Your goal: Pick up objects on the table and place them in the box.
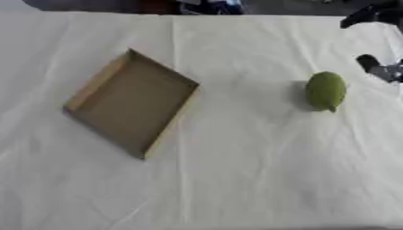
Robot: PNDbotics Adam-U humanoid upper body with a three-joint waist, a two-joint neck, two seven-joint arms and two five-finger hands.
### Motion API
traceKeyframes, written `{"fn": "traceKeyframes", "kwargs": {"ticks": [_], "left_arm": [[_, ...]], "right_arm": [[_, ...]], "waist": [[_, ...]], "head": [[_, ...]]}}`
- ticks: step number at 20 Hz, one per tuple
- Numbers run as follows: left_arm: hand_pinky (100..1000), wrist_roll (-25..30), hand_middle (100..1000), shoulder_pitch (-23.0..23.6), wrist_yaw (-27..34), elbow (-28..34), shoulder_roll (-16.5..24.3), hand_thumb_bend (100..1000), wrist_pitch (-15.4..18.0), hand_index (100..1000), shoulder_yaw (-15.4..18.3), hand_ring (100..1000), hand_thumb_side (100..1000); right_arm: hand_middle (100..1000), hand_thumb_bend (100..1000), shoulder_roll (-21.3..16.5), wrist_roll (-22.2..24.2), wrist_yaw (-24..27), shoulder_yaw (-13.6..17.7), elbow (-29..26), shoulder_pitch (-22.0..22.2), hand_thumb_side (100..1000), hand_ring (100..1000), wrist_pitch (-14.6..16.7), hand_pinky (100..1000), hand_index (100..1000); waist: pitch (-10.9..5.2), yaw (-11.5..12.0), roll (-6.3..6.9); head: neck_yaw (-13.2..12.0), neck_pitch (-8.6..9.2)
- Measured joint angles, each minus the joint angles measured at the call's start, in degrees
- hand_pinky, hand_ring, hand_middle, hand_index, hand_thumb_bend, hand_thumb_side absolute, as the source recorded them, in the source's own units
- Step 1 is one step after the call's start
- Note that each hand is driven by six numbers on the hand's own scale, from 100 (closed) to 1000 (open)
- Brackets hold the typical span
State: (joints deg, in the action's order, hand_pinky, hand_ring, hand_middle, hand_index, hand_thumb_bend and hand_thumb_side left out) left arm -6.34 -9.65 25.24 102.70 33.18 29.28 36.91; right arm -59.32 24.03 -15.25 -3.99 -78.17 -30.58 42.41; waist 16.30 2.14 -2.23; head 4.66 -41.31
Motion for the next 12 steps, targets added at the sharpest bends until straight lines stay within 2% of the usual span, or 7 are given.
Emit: {"fn": "traceKeyframes", "kwargs": {"ticks": [3,7,8,12], "left_arm": [[855,0.23,709,-0.05,0.05,-0.28,-0.01,100,-0.04,841,-0.01,866,590],[856,0.35,708,-0.19,0.22,-0.33,-0.02,100,-0.06,841,-0.01,867,590],[856,0.39,708,-0.27,0.25,-0.34,-0.03,100,-0.09,840,-0.01,867,590],[857,0.62,707,-0.40,0.36,-0.63,-0.08,100,-0.17,840,-0.01,868,590]], "right_arm": [[833,100,0.86,0.28,-0.32,-0.14,1.67,-0.70,251,921,-0.28,877,937],[822,126,2.12,1.15,-0.20,-0.33,4.33,-1.10,167,934,-1.15,894,922],[816,164,2.45,1.55,0.03,-0.51,5.00,-1.16,100,935,-1.55,895,917],[797,244,3.61,3.81,2.44,-1.23,7.86,-1.15,100,942,-3.81,909,909]], "waist": [[0.00,0.03,0.03],[0.01,0.22,0.20],[0.02,0.25,0.30],[0.25,0.26,0.40]], "head": [[0.12,0.01],[0.28,0.02],[0.35,0.03],[0.50,0.03]]}}
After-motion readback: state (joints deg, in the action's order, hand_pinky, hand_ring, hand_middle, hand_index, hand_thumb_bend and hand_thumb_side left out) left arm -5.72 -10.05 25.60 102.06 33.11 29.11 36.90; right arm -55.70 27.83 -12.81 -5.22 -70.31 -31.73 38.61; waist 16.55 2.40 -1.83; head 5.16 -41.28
